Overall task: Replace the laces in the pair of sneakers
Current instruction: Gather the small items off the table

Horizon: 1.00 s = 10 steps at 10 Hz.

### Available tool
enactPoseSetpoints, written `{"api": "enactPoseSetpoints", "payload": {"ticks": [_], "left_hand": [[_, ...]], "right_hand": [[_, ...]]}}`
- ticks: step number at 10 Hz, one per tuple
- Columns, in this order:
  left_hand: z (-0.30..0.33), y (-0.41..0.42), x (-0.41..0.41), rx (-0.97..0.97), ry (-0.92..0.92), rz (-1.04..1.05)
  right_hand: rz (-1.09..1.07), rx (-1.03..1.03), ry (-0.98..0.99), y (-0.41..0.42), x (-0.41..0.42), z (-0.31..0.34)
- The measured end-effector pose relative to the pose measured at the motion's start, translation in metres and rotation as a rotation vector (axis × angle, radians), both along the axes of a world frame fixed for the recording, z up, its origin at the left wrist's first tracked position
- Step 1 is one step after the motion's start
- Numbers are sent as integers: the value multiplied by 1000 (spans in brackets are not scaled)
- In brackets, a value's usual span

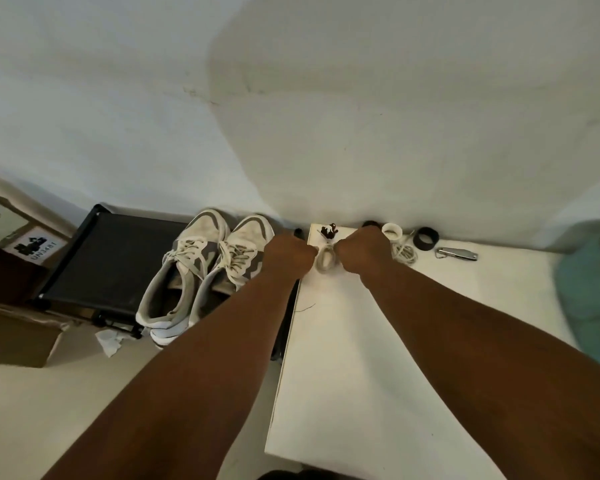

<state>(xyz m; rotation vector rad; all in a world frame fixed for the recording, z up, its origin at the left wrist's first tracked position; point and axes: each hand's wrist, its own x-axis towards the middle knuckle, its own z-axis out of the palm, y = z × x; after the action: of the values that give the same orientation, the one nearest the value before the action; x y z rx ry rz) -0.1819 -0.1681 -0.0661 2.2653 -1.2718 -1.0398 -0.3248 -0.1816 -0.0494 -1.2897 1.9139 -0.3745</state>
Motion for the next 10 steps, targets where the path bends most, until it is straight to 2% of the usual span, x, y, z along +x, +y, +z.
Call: {"api": "enactPoseSetpoints", "payload": {"ticks": [1,2,3,4,5,6,7,8,10], "left_hand": [[-23,-14,-6,-11,32,44],[-29,-18,-13,21,13,15],[-30,-22,-13,19,-28,-31],[-31,-15,-14,35,-112,-95],[-6,2,-24,4,214,99],[19,17,-38,-13,468,112],[54,31,-61,-39,688,126],[88,35,-88,-114,710,94],[151,29,-178,-179,737,-35]], "right_hand": [[22,20,2,-10,5,-21],[125,-3,101,-13,10,-27],[163,5,96,-14,11,-30],[106,11,10,-7,5,-25],[-55,17,-211,3,-10,-14],[-118,22,-421,13,-34,8],[-110,4,-455,25,-62,41],[-77,-67,-414,32,-95,76],[-180,-208,-405,47,-196,151]]}}
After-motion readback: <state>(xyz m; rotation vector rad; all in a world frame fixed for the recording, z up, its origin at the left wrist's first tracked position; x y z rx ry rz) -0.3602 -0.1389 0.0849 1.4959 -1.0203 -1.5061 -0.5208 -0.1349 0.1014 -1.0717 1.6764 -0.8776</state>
